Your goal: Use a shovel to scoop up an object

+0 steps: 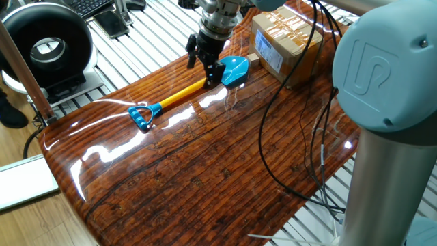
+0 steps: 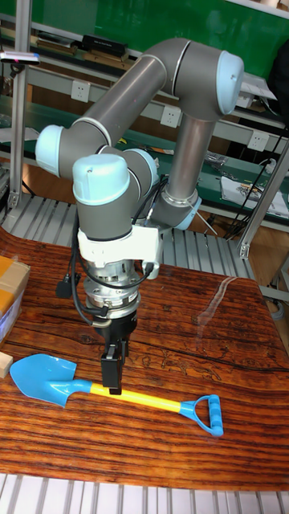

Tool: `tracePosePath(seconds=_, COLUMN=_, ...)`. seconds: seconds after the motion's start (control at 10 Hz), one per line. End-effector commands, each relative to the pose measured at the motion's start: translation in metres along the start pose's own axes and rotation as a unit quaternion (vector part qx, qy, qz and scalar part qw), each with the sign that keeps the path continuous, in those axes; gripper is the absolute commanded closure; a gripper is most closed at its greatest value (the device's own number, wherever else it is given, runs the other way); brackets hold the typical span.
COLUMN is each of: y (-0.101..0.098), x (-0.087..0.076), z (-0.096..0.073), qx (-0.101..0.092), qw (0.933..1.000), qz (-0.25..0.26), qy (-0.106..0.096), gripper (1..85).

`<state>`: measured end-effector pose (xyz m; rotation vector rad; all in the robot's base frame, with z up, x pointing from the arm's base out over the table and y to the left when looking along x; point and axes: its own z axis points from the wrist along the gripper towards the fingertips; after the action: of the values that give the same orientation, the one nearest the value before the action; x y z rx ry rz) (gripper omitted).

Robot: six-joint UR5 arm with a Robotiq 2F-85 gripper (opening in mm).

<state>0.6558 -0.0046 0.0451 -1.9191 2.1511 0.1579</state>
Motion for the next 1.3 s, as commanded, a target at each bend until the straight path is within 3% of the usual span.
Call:
tracePosePath(seconds=0.0, y=-0.003, x=0.012, z=-0.002, qx=0.004, qw=0.9997, qz=0.012, qy=0.021, gripper=4.7)
tracePosePath(seconds=1.0, y=-0.005, x=0.034, z=-0.004, qx=0.012, qw=0.9960, qz=0.063, qy=0.063, gripper=8.7)
tracePosePath(seconds=1.1, y=-0.005, x=0.037, z=-0.004, qx=0.013, qw=0.9948, qz=0.073, qy=0.069, gripper=12.0)
tracePosePath(seconds=1.2, y=-0.009, x=0.044, z=-0.005, qx=0.023, qw=0.9926, qz=0.087, qy=0.081, gripper=40.3)
